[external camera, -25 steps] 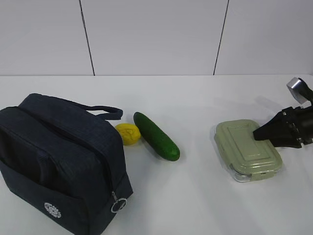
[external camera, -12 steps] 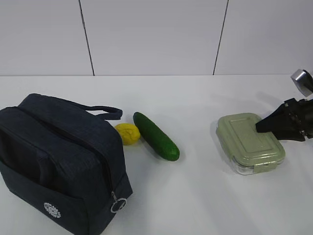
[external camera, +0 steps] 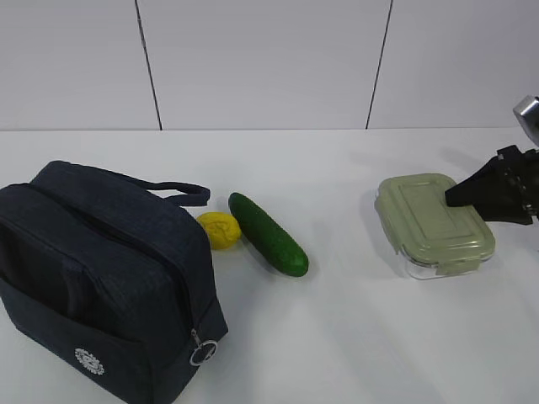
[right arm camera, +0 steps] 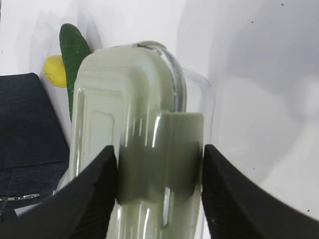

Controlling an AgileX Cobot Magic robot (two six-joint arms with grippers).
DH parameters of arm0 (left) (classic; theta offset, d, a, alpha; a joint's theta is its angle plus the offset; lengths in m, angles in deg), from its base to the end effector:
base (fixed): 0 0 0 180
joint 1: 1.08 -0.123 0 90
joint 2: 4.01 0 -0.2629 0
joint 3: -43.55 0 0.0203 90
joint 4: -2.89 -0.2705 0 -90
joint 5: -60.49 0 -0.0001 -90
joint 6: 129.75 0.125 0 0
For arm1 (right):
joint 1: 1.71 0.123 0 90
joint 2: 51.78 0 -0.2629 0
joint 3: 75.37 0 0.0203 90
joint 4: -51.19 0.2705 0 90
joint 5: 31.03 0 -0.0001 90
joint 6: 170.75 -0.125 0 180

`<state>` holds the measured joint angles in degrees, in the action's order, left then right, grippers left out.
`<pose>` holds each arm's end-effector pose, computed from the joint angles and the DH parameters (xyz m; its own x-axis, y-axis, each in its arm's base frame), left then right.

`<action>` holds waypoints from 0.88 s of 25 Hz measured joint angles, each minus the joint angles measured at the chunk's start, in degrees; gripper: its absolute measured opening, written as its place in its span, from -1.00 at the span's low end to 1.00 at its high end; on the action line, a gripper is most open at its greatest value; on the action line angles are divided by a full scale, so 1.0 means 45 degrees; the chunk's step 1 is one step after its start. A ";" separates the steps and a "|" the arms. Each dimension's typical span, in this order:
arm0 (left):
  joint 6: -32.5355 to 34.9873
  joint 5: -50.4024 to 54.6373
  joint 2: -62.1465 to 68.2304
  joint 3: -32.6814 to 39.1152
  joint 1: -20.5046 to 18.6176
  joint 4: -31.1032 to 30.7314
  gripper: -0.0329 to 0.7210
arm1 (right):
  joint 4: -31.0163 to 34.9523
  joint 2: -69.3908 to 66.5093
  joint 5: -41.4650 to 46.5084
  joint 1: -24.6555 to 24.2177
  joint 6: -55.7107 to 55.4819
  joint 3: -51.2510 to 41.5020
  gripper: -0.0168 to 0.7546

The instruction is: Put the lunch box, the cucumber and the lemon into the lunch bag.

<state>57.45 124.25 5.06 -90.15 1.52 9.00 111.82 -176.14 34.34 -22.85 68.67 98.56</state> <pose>0.0596 -0.0147 0.2745 -0.4728 0.0995 -0.8756 0.1661 0.9859 0.0223 0.3816 -0.0414 0.1039 -0.9307 0.1053 -0.3503 -0.1911 0.6767 0.7111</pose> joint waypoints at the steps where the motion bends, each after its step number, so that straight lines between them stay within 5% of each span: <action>1: 0.0000 0.0000 0.0000 0.0000 0.0000 0.0000 0.23 | 0.0000 0.0020 0.0000 0.0000 -0.0072 0.0000 0.07; 22: 0.0000 0.0000 0.0000 0.0000 0.0000 0.0000 0.23 | 0.0643 0.0331 0.0023 0.0000 -0.0447 0.0000 0.07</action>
<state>57.45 124.25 5.06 -90.15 1.52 9.00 114.71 -174.65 34.44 -22.85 66.65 98.56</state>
